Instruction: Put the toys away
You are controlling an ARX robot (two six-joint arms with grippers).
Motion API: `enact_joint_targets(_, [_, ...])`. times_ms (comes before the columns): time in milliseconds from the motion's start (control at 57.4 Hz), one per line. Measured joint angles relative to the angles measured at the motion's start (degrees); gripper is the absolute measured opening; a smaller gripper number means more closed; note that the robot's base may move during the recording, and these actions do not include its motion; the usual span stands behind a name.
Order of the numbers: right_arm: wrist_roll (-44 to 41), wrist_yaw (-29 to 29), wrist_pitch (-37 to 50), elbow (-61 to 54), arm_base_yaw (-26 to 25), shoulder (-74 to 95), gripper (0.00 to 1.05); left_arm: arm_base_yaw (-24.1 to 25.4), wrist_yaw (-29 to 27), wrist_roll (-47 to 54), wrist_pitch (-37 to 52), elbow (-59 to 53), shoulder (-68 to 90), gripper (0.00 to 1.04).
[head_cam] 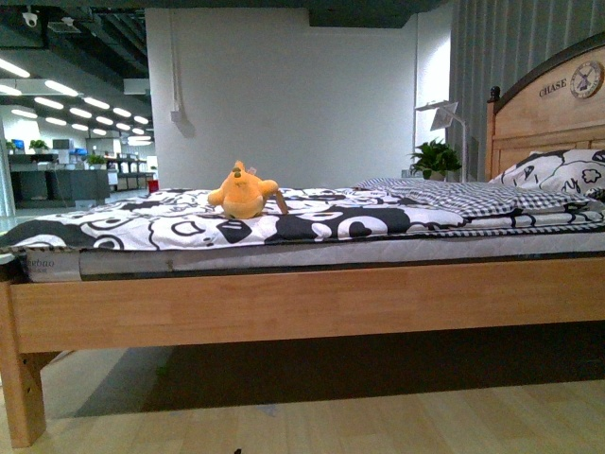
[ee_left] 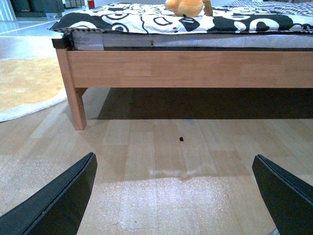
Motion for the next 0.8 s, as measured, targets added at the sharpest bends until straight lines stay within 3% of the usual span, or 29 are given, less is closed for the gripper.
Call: enact_joint_targets(801, [-0.02,0.02,0.0,0.0,0.0,0.0,0.98,0.0,0.0,0.0,0.0,0.0,0.0,0.98])
